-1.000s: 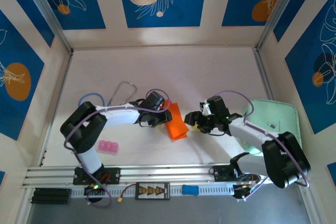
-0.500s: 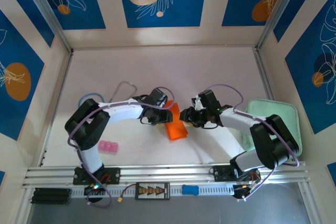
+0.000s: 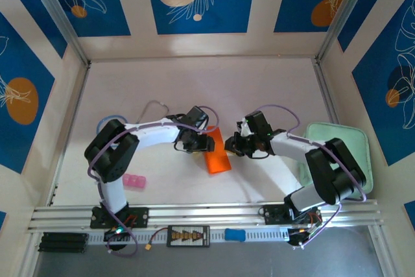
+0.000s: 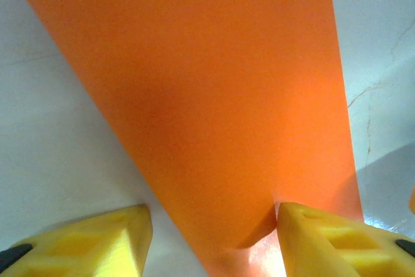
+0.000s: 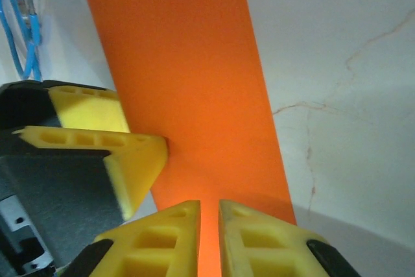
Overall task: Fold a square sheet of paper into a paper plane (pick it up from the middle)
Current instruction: First fold in half a square sheet of paper at the center of the table.
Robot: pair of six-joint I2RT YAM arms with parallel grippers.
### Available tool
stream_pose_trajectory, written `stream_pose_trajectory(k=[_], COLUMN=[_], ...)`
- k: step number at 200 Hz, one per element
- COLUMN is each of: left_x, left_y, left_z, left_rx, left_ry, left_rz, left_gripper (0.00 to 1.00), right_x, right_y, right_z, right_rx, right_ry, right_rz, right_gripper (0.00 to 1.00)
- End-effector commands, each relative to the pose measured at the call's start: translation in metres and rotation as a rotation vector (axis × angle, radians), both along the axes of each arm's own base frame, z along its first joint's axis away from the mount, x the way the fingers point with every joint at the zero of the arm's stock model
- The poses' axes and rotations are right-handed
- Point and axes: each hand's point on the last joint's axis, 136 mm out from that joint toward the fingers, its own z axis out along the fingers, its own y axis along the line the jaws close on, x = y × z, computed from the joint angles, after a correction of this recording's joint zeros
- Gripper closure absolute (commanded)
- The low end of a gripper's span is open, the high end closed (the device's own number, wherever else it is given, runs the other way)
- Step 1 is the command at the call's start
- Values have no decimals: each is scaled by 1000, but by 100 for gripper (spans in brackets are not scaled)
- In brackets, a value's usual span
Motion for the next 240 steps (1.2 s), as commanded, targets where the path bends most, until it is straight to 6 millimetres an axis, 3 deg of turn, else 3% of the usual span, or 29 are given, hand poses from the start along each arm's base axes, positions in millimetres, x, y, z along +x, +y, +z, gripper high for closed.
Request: stream_pose_trajectory(k=[1, 47, 83, 124, 165, 240], left_x=[-4, -5, -4, 3, 15, 8], left_y=[0, 0, -1, -1, 8, 10], left_z=[-11, -12, -7, 19, 39, 18], left_rx=[10, 6, -3, -79, -218, -244], left_ry=[27, 30, 23, -33, -79, -25], left_rz=[-26, -28, -25, 39, 152, 169], left_gripper=[44, 43, 43, 37, 36, 39], right_x=[5, 11, 5, -15, -31, -38], right_y=[10, 21, 11, -3, 1, -4], right_z=[3, -9, -42, -61, -69, -75], right_rx=[23, 16, -78, -110, -98, -119], right_ry=[-3, 13, 106, 197, 261, 291], right_rz=[30, 52, 34, -99, -217, -307], right_gripper=[84, 89, 94, 95, 95, 95])
